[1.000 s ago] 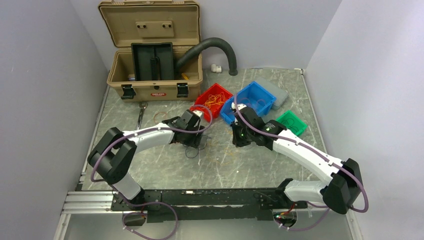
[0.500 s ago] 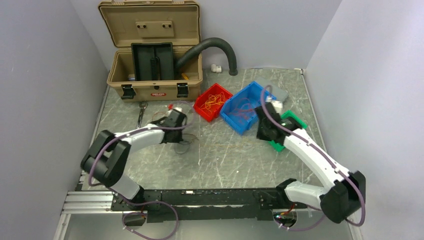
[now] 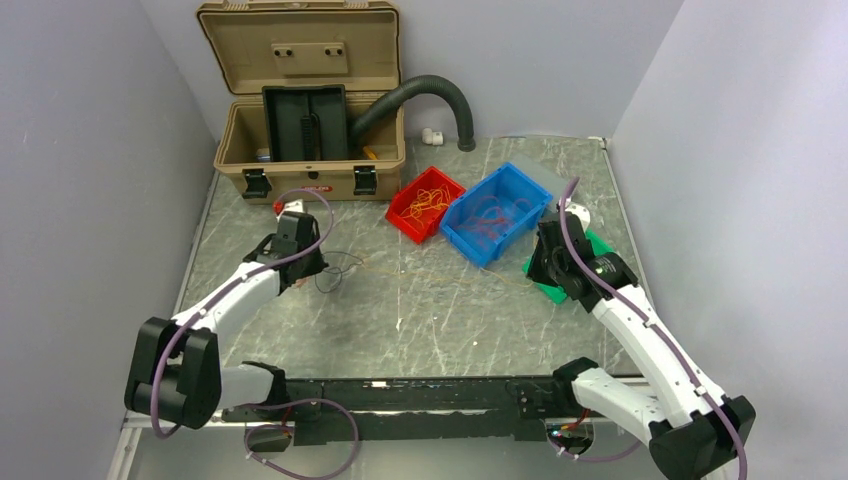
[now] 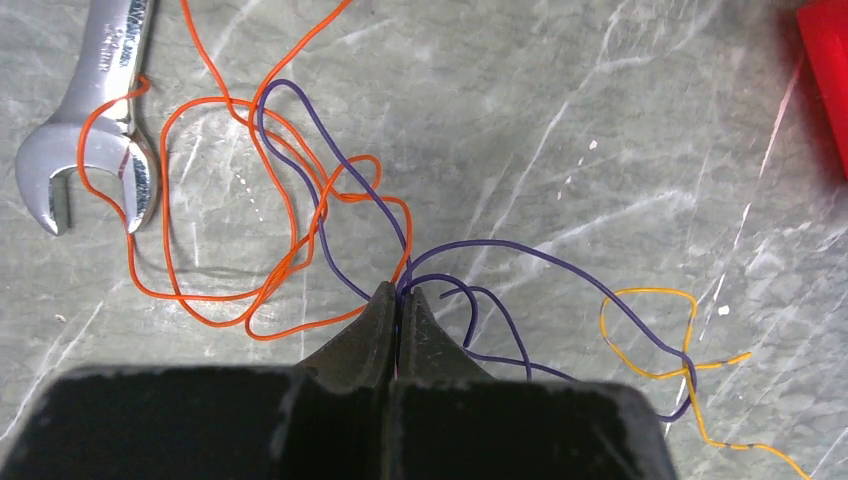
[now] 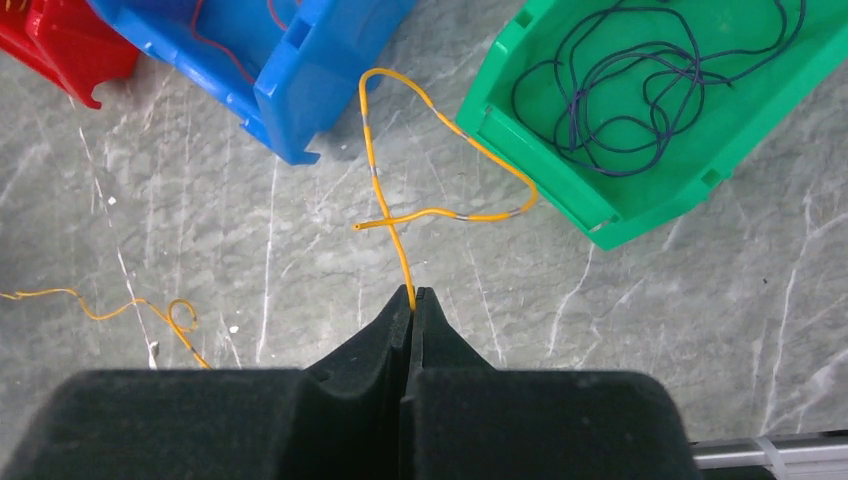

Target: Untangle the cables

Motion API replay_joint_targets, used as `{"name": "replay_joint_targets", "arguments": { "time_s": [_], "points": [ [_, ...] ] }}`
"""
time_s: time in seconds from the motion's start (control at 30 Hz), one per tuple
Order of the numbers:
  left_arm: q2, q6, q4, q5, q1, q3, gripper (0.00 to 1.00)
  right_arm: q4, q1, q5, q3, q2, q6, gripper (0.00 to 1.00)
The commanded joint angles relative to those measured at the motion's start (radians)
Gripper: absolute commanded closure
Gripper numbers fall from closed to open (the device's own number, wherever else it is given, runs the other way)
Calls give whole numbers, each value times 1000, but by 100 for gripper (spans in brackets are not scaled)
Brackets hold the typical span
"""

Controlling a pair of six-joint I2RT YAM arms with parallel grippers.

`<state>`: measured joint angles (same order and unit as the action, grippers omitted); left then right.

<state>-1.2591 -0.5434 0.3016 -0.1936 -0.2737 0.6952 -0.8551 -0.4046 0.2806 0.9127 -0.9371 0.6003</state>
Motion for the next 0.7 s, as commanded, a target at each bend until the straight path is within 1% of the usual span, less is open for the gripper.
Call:
{"name": "replay_joint_targets", "arguments": {
  "time_s": [0.0, 0.07, 0.13, 0.3, 0.37, 0.43, 0.53, 0.57, 0.6, 0.63, 0.67],
  "points": [
    [52, -71, 3, 43, 53, -18, 100, -7, 2, 39, 33, 14, -3, 100],
    [64, -112, -20, 105, 117, -48, 100, -74, 1, 189, 63, 27, 69, 100],
    [71, -139, -32, 147, 175, -78, 100, -115, 10, 289, 78, 65, 142, 100],
    [82, -180, -49, 180, 242, -118, 100, -177, 19, 414, 95, 135, 248, 100],
    [78, -195, -60, 207, 263, -129, 100, -245, 18, 488, 113, 151, 330, 100],
    [77, -192, -82, 245, 272, -143, 100, -250, 19, 521, 125, 183, 336, 100],
    [84, -193, -83, 245, 299, -146, 100, -147, 18, 469, 106, 244, 235, 100],
    [89, -190, -89, 254, 300, -145, 100, -108, 19, 421, 96, 255, 189, 100],
    [95, -174, -98, 265, 300, -143, 100, -36, 19, 333, 77, 263, 91, 100],
    [101, -156, -107, 278, 298, -139, 100, 24, 18, 211, 59, 263, 14, 100],
    [111, -134, -123, 306, 295, -138, 100, 65, 18, 94, 45, 257, -30, 100]
  ]
}}
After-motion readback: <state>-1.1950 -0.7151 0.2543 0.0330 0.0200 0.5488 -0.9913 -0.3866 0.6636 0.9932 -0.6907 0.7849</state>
